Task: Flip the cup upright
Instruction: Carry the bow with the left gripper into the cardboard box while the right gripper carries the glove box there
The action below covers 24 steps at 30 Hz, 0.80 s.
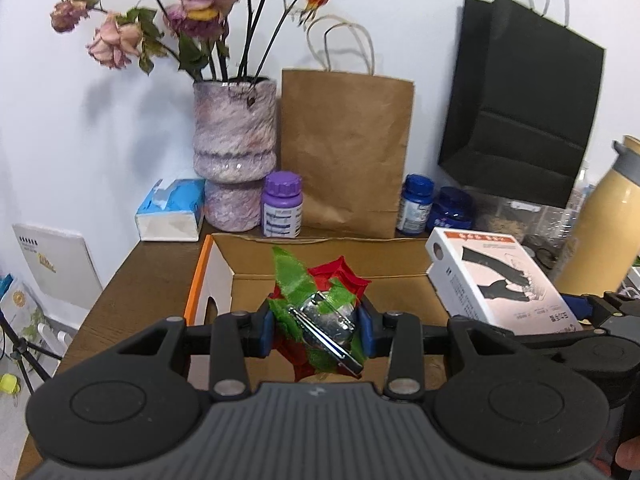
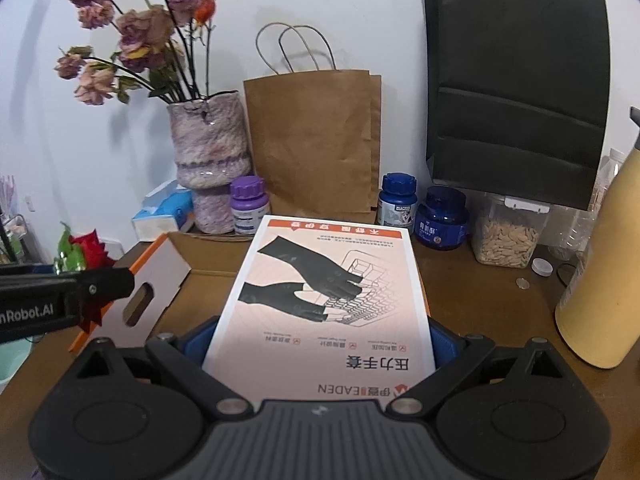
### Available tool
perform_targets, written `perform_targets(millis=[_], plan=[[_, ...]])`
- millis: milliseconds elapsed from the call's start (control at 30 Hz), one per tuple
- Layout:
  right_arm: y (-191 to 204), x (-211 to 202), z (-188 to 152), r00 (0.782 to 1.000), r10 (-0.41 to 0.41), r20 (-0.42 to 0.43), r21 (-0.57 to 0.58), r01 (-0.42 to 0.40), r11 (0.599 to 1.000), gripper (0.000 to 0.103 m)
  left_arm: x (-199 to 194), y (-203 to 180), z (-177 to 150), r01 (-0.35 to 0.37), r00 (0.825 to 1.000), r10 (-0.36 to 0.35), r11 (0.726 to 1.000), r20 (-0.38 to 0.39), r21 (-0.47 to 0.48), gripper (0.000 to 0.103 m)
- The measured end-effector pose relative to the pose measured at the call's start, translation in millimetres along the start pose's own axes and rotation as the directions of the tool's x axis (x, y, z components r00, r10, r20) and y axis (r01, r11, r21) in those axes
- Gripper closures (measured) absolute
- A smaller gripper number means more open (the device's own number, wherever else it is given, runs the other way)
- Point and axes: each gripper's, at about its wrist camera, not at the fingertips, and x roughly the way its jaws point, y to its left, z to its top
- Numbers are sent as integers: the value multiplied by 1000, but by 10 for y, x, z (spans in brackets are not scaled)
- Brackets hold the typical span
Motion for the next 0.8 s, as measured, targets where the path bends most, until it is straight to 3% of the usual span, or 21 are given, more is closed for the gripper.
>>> perform_targets(millis=[467,667,800], plan=[[-42,804,148,996,-65,-68,-6,64,998,4,717,52,174,-105,990,104,994,-100,-7,63],[-111,992,91,993,-70,-96,20,72,997,3,890,53,117,-98,987,98,995,-125,4,60],[-143,1036,68,992,-52,-112,33,56,998,0,897,80,78,-101,989,101,995,-104,3,37]])
